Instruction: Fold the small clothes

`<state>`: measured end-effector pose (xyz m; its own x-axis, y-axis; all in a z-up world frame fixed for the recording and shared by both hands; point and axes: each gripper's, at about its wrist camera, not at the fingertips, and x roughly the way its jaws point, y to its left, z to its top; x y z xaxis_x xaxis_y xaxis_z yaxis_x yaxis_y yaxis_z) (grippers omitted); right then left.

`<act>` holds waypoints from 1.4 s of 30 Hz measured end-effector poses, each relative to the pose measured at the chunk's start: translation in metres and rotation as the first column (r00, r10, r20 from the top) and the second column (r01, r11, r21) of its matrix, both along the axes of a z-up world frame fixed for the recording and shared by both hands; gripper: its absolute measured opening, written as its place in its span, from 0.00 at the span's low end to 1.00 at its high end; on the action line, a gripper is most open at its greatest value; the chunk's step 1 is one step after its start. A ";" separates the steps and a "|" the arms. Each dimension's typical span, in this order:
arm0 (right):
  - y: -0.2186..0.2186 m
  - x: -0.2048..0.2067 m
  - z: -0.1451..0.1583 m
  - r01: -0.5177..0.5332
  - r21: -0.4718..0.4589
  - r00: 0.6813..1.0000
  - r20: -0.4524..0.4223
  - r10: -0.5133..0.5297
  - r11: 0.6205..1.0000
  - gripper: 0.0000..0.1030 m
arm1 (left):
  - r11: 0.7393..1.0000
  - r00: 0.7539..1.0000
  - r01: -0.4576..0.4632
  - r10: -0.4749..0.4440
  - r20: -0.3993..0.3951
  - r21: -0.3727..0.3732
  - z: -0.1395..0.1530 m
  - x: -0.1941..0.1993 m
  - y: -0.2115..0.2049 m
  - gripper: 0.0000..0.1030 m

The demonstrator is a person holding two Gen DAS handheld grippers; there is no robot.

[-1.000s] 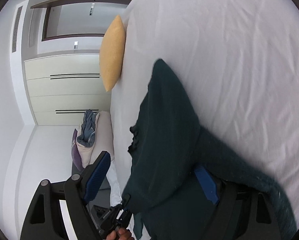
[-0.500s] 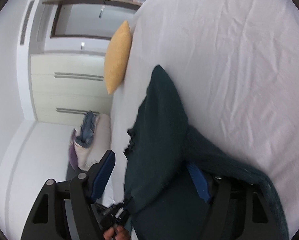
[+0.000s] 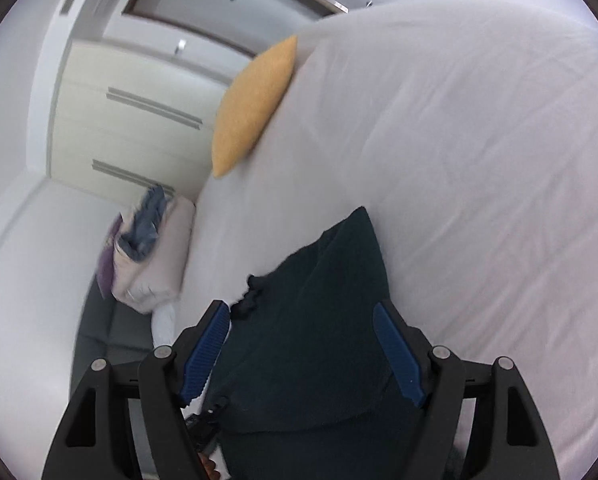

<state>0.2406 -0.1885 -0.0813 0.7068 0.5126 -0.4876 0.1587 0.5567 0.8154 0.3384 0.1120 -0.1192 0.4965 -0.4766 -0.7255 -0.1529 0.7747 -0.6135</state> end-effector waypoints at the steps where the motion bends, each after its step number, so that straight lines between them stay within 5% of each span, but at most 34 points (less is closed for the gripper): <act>1: 0.004 0.007 -0.004 -0.026 0.006 1.000 -0.007 0.026 1.000 0.76 | 1.000 1.000 -0.001 0.001 0.001 0.000 -0.002 0.000 0.000 0.09; 8: 0.012 0.040 -0.029 -0.067 0.046 0.997 -0.036 0.068 0.997 0.76 | 1.000 1.000 0.016 -0.016 0.006 0.027 -0.008 0.007 -0.007 0.11; 19: 0.025 0.074 -0.012 -0.158 -0.001 0.988 -0.001 0.158 0.988 0.76 | 0.997 0.999 0.021 -0.024 0.034 0.081 -0.009 0.010 -0.015 0.12; 23: 0.034 0.086 -0.031 -0.229 0.013 0.969 -0.087 0.230 0.973 0.76 | 0.994 0.998 0.033 -0.039 0.046 0.106 -0.008 0.013 -0.019 0.12; 30: 0.043 0.035 -0.038 -0.300 0.098 0.949 -0.075 0.308 0.949 0.77 | 0.998 0.998 0.036 -0.038 0.054 0.045 -0.013 0.013 -0.009 0.12; 36: 0.053 -0.023 -0.047 -0.381 0.029 0.923 -0.041 0.382 0.924 0.74 | 0.999 0.999 0.023 -0.024 0.038 0.023 -0.011 0.008 -0.001 0.13; 38: 0.047 -0.030 -0.045 -0.328 0.049 0.941 -0.072 0.330 0.944 0.72 | 1.000 1.000 0.006 -0.007 0.031 0.023 -0.005 0.000 0.005 0.17; 40: 0.046 -0.042 -0.032 -0.284 0.086 0.958 -0.006 0.285 0.955 0.80 | 0.998 0.998 -0.032 0.030 0.050 0.049 0.008 -0.017 0.020 0.23; 41: 0.049 -0.049 -0.026 -0.273 0.085 0.962 0.040 0.270 0.958 0.90 | 0.998 0.997 -0.048 0.046 0.062 0.043 0.013 -0.024 0.028 0.37; 42: 0.053 -0.051 -0.026 -0.264 0.064 0.964 0.030 0.262 0.962 0.94 | 0.996 0.994 -0.083 0.081 0.076 0.026 0.017 -0.035 0.041 0.66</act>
<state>0.1895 -0.1350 -0.1074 0.5524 0.7130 -0.4319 -0.0037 0.5203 0.8540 0.3034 0.1529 -0.1023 0.5860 -0.4114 -0.6981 -0.1712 0.7792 -0.6029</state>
